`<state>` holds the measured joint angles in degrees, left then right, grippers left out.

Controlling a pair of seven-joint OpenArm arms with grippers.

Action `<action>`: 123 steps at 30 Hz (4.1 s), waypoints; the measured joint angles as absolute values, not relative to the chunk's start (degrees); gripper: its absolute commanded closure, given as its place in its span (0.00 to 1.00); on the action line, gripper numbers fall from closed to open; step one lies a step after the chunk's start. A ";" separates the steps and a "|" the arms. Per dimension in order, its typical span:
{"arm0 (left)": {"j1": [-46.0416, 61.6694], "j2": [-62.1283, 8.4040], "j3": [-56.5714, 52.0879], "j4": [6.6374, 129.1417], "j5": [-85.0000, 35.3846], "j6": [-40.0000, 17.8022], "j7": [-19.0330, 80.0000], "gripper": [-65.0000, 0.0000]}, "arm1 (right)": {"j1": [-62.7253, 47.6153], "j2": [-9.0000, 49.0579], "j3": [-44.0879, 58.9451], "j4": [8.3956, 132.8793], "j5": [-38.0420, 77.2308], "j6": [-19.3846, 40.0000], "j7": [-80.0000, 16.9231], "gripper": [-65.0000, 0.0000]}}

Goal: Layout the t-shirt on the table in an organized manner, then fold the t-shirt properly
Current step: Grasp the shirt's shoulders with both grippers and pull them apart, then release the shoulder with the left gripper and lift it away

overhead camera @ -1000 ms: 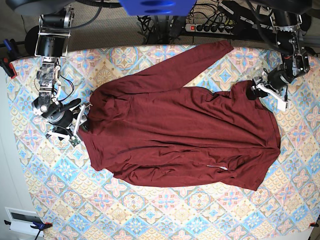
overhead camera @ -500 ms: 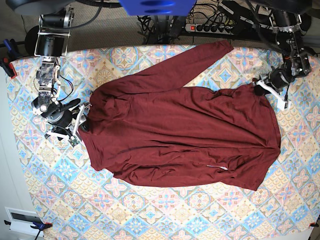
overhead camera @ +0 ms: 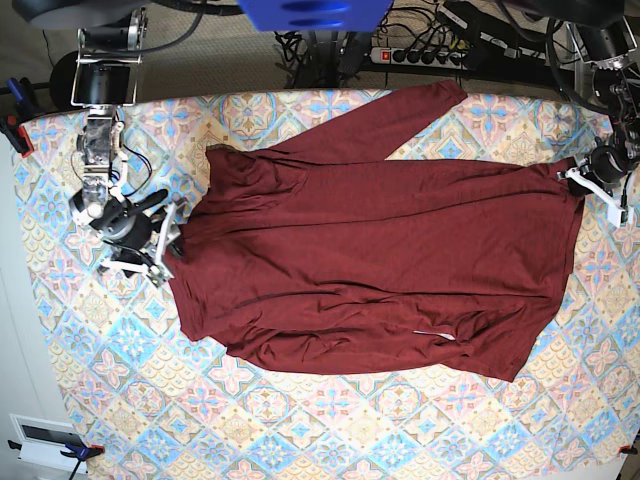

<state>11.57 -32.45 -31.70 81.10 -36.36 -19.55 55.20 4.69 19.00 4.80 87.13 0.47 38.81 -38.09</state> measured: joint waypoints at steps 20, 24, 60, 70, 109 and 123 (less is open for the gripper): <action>13.30 -29.80 -31.81 79.59 -35.99 -19.57 55.57 0.60 | 3.62 18.76 14.52 82.48 0.38 38.63 -43.97 0.60; 13.37 -29.15 -31.86 79.59 -36.01 -19.57 55.33 0.60 | 8.43 18.24 15.46 80.58 0.56 39.03 -43.88 0.60; 14.11 -28.86 -32.25 79.59 -36.21 -19.75 54.89 0.60 | 13.54 17.74 15.92 62.13 14.17 38.28 -42.00 0.87; 14.11 -28.18 -32.42 79.81 -35.90 -19.66 54.30 0.60 | 12.67 17.19 27.29 62.00 13.91 39.22 -44.21 1.00; 21.02 -20.56 -27.31 94.56 -42.13 -21.08 55.66 0.60 | 19.53 22.13 32.10 61.49 6.35 38.59 -42.41 1.00; 21.78 -21.06 -22.11 94.30 -36.71 -22.37 54.02 1.00 | 19.07 22.13 32.10 61.47 6.20 38.41 -42.65 1.00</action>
